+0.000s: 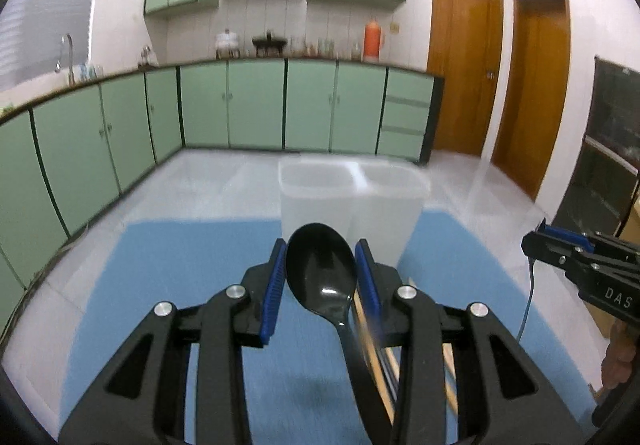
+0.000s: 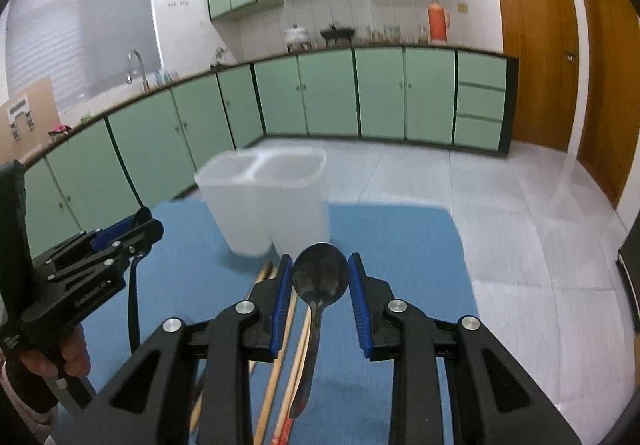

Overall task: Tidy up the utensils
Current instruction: 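Carry both spoons over the white holder and open both tools to drop them in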

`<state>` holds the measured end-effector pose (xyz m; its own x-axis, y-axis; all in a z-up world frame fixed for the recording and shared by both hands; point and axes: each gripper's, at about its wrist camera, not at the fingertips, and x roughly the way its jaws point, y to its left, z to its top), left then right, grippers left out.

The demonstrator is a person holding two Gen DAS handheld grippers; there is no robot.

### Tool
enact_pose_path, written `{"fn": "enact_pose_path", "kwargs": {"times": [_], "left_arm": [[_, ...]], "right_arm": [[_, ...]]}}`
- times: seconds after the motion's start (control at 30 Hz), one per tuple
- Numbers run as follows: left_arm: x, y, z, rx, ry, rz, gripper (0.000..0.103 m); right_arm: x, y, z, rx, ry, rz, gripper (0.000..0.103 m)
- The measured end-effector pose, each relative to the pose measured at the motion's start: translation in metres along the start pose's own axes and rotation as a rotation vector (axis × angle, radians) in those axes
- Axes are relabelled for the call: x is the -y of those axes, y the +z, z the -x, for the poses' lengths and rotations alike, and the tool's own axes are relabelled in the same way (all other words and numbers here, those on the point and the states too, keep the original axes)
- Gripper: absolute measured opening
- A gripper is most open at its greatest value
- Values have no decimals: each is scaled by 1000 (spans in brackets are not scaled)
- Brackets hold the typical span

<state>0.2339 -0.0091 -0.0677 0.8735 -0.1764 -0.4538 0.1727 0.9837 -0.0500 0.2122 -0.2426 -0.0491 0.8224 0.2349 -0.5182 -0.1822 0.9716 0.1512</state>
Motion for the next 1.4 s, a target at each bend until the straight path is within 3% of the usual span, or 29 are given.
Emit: {"fn": "enact_pose_path", "kwargs": {"times": [0.3, 0.67, 0.83, 0.97, 1.13, 1.4], "left_arm": [[10, 59, 1, 191, 16, -18, 33], [19, 122, -63, 336, 11, -75, 33], [15, 126, -104, 330, -5, -79, 33], [6, 110, -130, 282, -22, -52, 33], [-2, 90, -142, 257, -42, -42, 33], [-4, 69, -152, 210, -60, -61, 34]], "right_arm": [[0, 64, 9, 140, 53, 12, 28], [8, 140, -42, 213, 105, -13, 28], [4, 151, -82, 200, 96, 13, 28], [2, 150, -112, 182, 74, 30, 28], [-3, 136, -146, 139, 59, 53, 28], [-7, 102, -165, 70, 108, 65, 28]]}}
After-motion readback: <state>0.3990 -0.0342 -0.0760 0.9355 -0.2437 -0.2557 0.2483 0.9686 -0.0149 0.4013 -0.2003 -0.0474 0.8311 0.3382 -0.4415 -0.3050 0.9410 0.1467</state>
